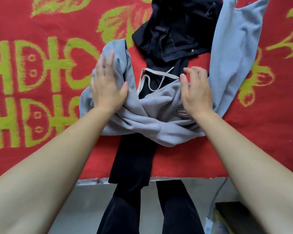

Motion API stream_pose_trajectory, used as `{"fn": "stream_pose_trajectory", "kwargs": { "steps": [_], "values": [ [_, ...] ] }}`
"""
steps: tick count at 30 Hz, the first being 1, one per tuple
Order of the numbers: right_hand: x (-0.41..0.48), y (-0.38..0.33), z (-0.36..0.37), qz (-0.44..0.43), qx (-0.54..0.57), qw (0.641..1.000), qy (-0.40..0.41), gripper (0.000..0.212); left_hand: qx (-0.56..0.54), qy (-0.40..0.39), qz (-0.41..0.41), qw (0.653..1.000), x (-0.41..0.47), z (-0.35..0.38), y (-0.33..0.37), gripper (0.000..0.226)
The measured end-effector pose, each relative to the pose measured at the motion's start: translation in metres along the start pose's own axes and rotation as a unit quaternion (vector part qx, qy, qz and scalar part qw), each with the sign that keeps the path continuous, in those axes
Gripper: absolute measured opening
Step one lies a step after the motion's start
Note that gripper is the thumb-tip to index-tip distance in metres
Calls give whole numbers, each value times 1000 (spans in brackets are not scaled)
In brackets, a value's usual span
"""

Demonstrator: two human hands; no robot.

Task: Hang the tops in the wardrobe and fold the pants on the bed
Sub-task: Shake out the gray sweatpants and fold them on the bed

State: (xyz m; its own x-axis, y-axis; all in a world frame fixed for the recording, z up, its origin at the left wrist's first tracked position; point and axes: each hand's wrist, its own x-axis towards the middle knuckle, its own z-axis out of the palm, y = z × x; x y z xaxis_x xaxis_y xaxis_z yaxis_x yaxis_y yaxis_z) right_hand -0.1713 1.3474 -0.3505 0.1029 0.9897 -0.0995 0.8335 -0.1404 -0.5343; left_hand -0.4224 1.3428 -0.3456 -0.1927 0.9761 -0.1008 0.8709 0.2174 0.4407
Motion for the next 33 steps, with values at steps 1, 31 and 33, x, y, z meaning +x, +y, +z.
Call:
{"fn": "stream_pose_trajectory", "kwargs": {
  "steps": [1, 31, 33],
  "values": [
    [9, 3, -1, 35, -13, 998, -58, 45, 40, -17, 39, 998, -4, 0, -2, 78],
    [-12, -92, -272, -241, -67, 968, 0, 49, 177, -122, 178, 960, -26, -163, 141, 24],
    [-1, -111, -313, -244, -84, 965, 43, 49, 210, -31, 204, 956, -12, -210, 165, 20]
  ]
}}
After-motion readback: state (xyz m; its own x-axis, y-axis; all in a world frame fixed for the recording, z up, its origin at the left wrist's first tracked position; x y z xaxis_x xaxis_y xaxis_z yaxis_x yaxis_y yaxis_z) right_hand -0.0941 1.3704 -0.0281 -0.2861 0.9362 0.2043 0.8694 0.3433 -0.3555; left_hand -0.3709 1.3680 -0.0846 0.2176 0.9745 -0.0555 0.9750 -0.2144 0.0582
